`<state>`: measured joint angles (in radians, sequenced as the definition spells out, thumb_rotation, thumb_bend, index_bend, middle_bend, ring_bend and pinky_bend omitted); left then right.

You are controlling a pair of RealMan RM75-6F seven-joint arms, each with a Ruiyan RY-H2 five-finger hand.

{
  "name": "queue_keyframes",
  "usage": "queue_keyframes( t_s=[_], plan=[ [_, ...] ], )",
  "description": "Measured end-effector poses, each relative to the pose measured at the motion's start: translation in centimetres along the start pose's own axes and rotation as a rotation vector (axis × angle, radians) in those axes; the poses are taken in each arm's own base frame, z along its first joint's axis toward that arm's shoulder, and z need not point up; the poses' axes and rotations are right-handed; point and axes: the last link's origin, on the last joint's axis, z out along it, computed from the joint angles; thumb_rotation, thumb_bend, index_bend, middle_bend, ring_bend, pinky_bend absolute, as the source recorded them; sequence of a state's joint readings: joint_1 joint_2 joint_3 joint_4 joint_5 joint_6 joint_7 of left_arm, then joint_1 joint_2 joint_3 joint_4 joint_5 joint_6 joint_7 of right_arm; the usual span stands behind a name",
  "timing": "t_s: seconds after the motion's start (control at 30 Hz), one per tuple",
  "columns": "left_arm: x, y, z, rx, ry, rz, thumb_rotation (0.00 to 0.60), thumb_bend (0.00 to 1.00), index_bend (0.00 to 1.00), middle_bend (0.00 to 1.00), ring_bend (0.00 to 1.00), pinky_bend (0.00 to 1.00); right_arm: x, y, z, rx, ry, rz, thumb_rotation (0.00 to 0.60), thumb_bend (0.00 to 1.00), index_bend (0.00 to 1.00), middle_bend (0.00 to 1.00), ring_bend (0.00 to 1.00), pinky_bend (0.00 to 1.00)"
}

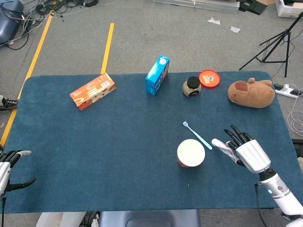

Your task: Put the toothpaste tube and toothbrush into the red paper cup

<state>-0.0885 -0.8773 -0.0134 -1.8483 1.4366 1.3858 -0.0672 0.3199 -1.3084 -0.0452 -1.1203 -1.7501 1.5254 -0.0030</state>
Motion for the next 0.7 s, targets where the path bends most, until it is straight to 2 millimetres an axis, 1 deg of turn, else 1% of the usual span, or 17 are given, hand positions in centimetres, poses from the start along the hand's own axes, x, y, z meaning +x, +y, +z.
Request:
queue_keyframes(
  t_s=[0.17, 0.37, 0.7],
  plan=[
    [-0.1, 0.1, 0.1, -0.004, -0.003, 0.005, 0.6, 0.0, 0.25, 0.27, 0.2, 0.2, 1.0, 0.2, -0.2, -0.01, 0.027, 0.027, 0.6, 0.37, 0.67, 0.19, 0.0, 0.37],
    [-0.1, 0.2, 0.1, -0.007, -0.004, 0.008, 0.6, 0.0, 0.25, 0.27, 0.2, 0.2, 2.7, 0.4, -0.4, -0.015, 0.056, 0.052, 0.6, 0.37, 0.67, 0.19, 0.0, 0.36],
    [-0.1, 0.2, 0.1, -0.009, -0.002, 0.007, 0.6, 0.0, 0.25, 0.27, 0.2, 0.2, 6.6, 0.0, -0.8, -0.012, 0.106, 0.105, 0.6, 0.37, 0.67, 0.19, 0.0, 0.36]
  ],
)
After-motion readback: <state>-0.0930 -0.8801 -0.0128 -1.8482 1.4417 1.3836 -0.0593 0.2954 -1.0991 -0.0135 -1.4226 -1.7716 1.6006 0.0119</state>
